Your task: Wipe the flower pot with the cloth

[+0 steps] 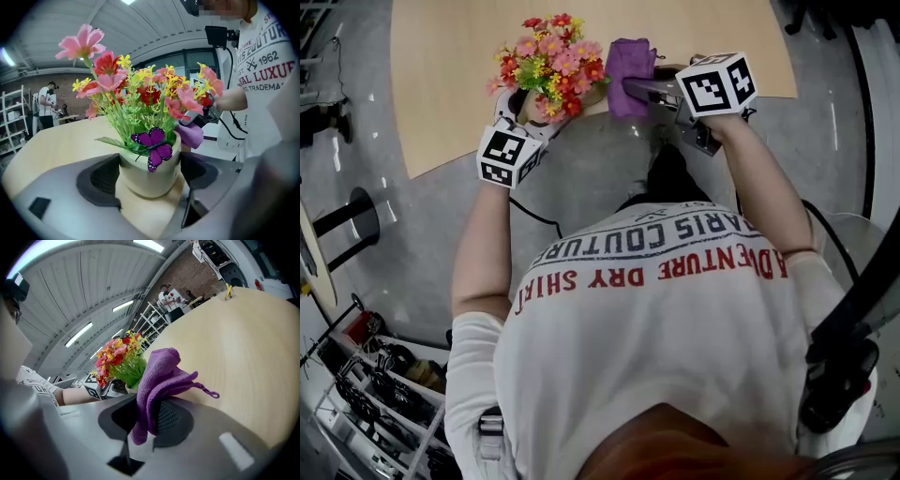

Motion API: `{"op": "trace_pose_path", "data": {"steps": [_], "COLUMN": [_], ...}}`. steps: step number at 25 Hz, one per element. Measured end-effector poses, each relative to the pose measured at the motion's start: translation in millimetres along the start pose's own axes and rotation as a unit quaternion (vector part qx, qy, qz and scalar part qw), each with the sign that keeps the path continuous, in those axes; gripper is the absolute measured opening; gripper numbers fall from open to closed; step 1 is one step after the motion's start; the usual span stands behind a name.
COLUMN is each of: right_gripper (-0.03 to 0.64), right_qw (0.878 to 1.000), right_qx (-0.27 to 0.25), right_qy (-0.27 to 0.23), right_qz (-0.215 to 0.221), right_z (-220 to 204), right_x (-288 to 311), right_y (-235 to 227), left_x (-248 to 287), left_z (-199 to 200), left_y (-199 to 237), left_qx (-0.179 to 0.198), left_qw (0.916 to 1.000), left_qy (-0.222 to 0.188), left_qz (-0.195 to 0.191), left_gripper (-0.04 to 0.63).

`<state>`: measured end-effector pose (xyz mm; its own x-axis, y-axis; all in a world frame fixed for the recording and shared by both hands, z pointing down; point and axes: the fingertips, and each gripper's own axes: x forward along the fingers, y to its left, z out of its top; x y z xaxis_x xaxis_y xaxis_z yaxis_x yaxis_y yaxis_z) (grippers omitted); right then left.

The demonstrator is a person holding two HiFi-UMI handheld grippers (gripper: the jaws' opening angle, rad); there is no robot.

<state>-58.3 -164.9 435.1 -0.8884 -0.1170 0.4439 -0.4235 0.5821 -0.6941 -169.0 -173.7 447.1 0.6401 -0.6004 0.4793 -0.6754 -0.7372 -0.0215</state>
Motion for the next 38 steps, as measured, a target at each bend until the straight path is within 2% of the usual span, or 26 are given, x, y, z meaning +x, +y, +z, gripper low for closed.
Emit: {"op": "trace_pose_path", "data": {"steps": [7,14,17,20,22,26,30,32,35,38], "right_gripper": [0.064,0.064,0.064,0.064,0.064,0.064,0.066,0.064,0.064,0.064], "right_qw": [0.999,0.996,0.992,0.977,0.97,0.978,0.986,0.988,0.989,0.989], "right_qx": [-0.03,-0.051,-0.061,-0.111,-0.132,-0.092,-0.071,-0.057,-0.035,-0.023], "right_qy": [0.026,0.069,0.107,0.159,0.174,0.153,0.084,0.049,0.014,-0.001], "right_qz": [0.036,0.022,-0.021,-0.088,-0.112,-0.111,-0.129,-0.138,-0.146,-0.145], "right_z": [22.1,22.3,16.5,6.3,6.1,6.3,11.5,10.0,-0.5,-19.3], "right_x": [23.0,41.9,48.0,51.7,53.4,54.8,28.4,10.9,-11.3,-26.1], "right_y": [-2.8,-14.6,-30.6,-50.3,-53.3,-41.0,-44.0,-44.8,-37.6,-23.9], "left_x": [3.6,3.1,3.0,7.0,6.2,-7.5,-2.3,-3.3,-14.7,-23.6], "left_z": [-3.3,-8.8,-8.3,-7.8,-7.5,-6.7,-10.5,-12.2,-5.4,7.0], "left_y": [6.3,9.6,10.4,8.0,8.7,11.0,8.5,6.7,0.9,-14.3], "left_qx": [0.001,0.0,0.0,0.002,0.003,0.002,0.01,0.007,-0.021,-0.078], "left_qw": [1.0,0.9999,0.9999,1.0,0.9999,0.9997,0.9986,0.9983,0.998,0.9932], "left_qy": [0.006,0.012,0.01,0.01,0.013,0.025,0.051,0.058,0.03,-0.012], "left_qz": [-0.003,-0.001,0.0,0.0,-0.001,-0.006,-0.007,0.008,0.051,0.086], "left_gripper": [0.414,0.414,0.414,0.414,0.414,0.414,0.416,0.417,0.439,0.479]}}
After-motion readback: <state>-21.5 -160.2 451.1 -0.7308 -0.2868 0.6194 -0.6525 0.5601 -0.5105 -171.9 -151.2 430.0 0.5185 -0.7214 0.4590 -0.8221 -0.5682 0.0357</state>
